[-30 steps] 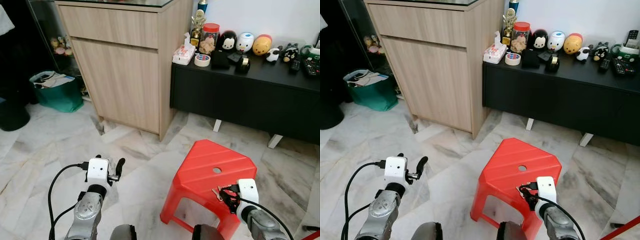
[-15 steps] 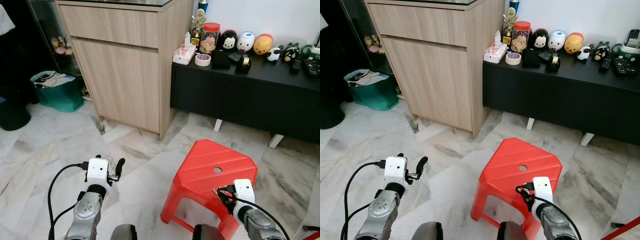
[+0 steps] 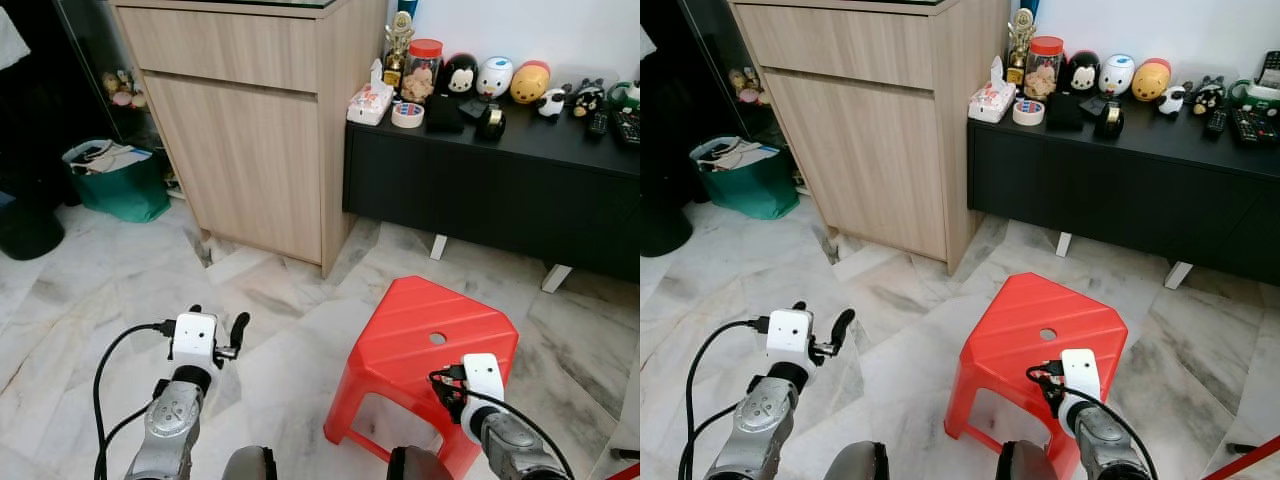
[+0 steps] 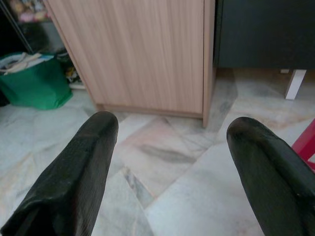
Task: Hang keys on a hook
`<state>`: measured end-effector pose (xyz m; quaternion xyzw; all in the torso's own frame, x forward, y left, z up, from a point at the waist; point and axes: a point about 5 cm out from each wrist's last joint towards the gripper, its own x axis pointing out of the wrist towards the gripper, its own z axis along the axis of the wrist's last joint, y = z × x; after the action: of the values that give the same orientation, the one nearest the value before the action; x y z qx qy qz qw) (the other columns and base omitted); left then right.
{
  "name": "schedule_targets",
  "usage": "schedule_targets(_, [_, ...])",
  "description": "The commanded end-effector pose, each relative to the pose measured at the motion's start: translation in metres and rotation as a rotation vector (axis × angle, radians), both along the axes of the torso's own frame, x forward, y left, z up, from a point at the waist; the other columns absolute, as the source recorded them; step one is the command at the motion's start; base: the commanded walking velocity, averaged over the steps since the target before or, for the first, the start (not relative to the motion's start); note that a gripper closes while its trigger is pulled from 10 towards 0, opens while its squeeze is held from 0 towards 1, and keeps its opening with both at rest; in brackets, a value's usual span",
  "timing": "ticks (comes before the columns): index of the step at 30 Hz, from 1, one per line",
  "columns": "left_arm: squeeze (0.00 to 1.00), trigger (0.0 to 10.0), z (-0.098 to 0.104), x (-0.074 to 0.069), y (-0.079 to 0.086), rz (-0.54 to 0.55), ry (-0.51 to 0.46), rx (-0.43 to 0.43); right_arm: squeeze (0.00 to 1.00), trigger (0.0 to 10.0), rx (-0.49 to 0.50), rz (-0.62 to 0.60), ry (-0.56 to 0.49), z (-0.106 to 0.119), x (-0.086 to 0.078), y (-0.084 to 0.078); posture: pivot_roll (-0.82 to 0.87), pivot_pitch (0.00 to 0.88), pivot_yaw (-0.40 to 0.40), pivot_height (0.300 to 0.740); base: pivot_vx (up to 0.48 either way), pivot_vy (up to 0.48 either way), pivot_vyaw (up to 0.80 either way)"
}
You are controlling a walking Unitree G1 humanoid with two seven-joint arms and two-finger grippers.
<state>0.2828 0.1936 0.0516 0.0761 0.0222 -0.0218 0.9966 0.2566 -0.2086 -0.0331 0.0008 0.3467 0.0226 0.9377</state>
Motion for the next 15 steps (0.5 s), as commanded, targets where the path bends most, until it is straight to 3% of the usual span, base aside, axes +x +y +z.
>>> schedule_targets(1, [0.0, 10.0, 0.0016, 0.0, 0.0005, -0.016, 0.004, 0.023, 0.0, 10.0, 0.003, -0.011, -0.017, 0.0032, 0.0043, 0.0003, 0.11, 0.08, -0.003, 0.62, 0.0, 0.0, 0.0])
schedule_targets(13, [0.0, 10.0, 0.0031, -0.0034, 0.0011, -0.02, 0.006, 0.029, 0.0, 10.0, -0.008, -0.018, -0.007, 0.002, 0.0035, 0.0009, 0.12, 0.09, 0.002, 0.62, 0.0, 0.0, 0.0])
schedule_targets(14, [0.0, 10.0, 0.0032, -0.004, 0.0016, -0.02, 0.007, 0.03, 0.0, 3.3, -0.01, -0.02, -0.001, 0.0012, 0.0026, 0.0008, 0.13, 0.092, 0.003, 0.62, 0.0, 0.0, 0.0])
schedule_targets(15, [0.0, 10.0, 0.0032, -0.0043, 0.0018, -0.019, 0.008, 0.031, 0.0, 0.0, -0.015, -0.019, 0.006, 0.0003, 0.0016, 0.0006, 0.13, 0.092, 0.003, 0.62, 0.0, 0.0, 0.0])
